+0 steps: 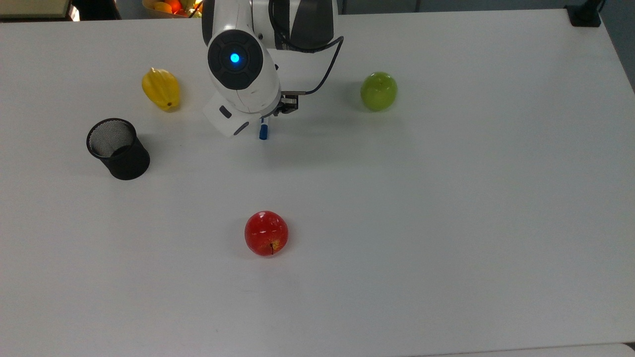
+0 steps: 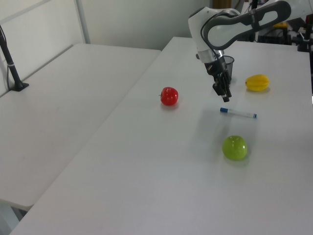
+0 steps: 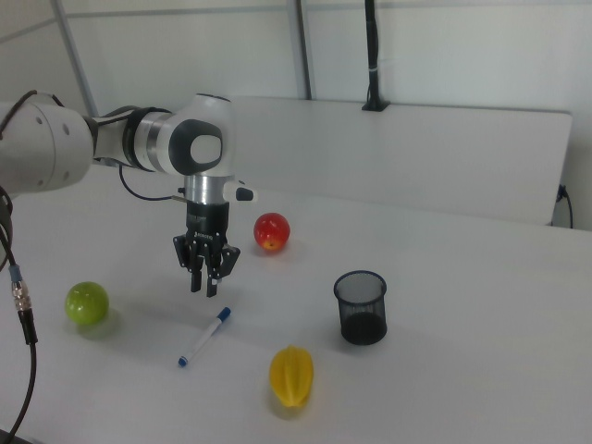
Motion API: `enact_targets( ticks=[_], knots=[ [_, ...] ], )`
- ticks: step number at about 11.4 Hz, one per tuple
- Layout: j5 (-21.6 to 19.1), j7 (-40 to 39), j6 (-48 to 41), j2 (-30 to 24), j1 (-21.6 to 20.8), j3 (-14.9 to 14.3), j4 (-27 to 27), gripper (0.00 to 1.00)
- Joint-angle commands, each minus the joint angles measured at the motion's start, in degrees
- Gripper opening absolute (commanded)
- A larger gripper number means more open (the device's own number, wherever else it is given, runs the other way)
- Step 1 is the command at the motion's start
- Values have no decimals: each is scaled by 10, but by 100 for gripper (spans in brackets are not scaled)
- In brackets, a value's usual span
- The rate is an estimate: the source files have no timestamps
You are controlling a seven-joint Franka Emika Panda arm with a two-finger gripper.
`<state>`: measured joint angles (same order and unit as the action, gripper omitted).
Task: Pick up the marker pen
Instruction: 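Open the gripper, release the marker and raise the gripper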
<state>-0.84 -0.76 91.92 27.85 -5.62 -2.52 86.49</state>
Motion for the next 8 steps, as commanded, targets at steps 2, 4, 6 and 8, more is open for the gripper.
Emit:
enact_targets(
  ticks=[2,4,6,8],
  knots=[
    [11,12,8,-9,-8,-8,0,72],
    [10,12,6,-22,-6,-13,-1,74],
    [10,13,4,-45,1,-14,-1,74],
    [9,12,1,-74,20,-14,1,74]
  ],
)
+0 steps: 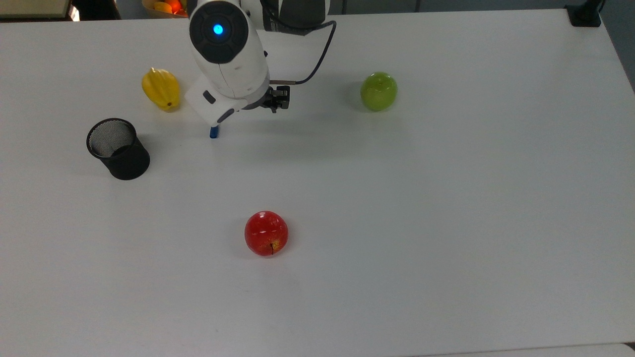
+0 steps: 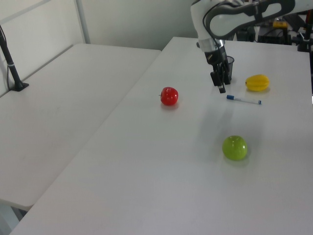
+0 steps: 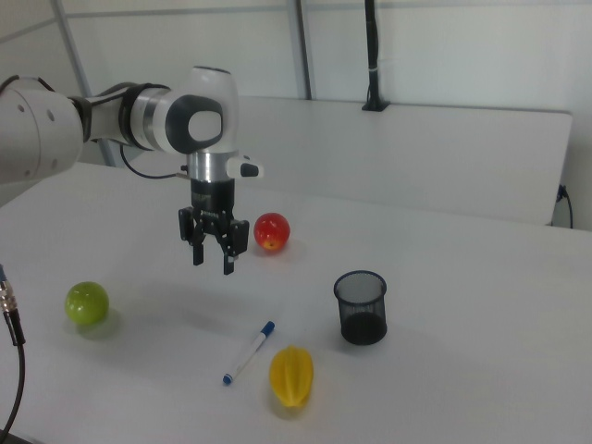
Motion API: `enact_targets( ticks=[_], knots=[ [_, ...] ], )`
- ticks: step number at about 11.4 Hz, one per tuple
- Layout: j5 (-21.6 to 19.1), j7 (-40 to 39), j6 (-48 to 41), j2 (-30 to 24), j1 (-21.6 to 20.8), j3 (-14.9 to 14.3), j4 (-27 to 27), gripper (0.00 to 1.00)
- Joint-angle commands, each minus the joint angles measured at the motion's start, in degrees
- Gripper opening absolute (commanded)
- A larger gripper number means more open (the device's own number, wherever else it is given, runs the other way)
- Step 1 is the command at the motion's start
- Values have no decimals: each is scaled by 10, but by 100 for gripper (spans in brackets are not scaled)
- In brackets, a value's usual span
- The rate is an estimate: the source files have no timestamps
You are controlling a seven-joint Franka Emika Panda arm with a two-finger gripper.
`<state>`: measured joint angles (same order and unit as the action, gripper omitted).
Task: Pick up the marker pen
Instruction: 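Open the gripper, release the marker and raise the gripper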
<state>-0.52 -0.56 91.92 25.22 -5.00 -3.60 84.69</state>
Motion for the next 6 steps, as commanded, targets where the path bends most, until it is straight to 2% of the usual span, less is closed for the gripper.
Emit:
enact_targets(
  ticks=[1,2,6],
  knots=[
    [5,10,1,-59,20,-3,20,76],
    [4,12,-1,-70,27,-3,19,100],
    [-4,15,-60,-133,64,-3,17,100]
  ],
)
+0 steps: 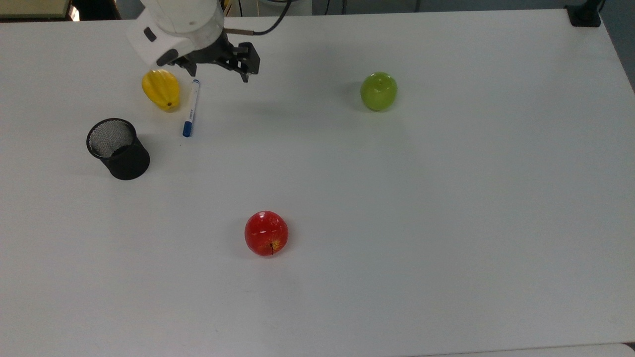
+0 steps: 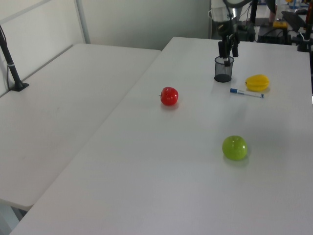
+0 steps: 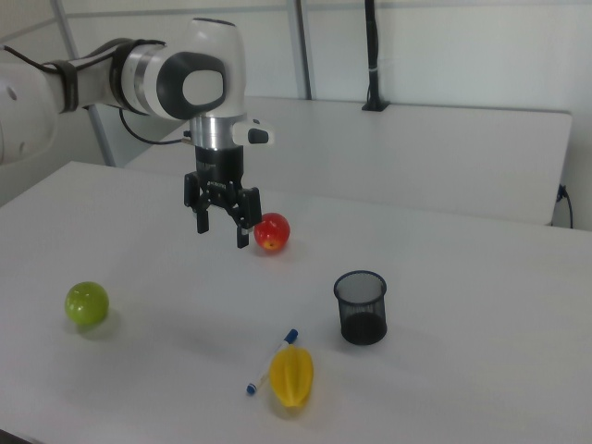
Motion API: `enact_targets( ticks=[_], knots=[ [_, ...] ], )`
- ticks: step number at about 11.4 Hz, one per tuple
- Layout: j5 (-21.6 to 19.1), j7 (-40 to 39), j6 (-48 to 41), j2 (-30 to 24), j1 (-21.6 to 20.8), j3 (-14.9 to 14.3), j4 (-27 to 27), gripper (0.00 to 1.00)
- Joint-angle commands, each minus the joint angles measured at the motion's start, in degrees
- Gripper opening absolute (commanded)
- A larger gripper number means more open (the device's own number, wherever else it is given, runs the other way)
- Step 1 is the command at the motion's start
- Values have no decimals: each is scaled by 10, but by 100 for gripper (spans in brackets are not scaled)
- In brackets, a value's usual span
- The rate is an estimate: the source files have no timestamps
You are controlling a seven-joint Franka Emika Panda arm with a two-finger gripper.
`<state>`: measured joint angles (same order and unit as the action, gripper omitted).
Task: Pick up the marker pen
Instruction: 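Open the gripper, release the marker and raise the gripper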
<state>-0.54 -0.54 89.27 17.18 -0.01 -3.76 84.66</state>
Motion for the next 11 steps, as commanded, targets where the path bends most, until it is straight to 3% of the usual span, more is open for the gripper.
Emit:
enact_targets(
  ticks=[1,5,11],
  knots=[
    [-6,15,-52,-75,26,-1,18,100],
    [-7,-5,-105,-138,71,-1,22,100],
    [-10,-12,-110,-145,83,-3,19,100]
  ],
)
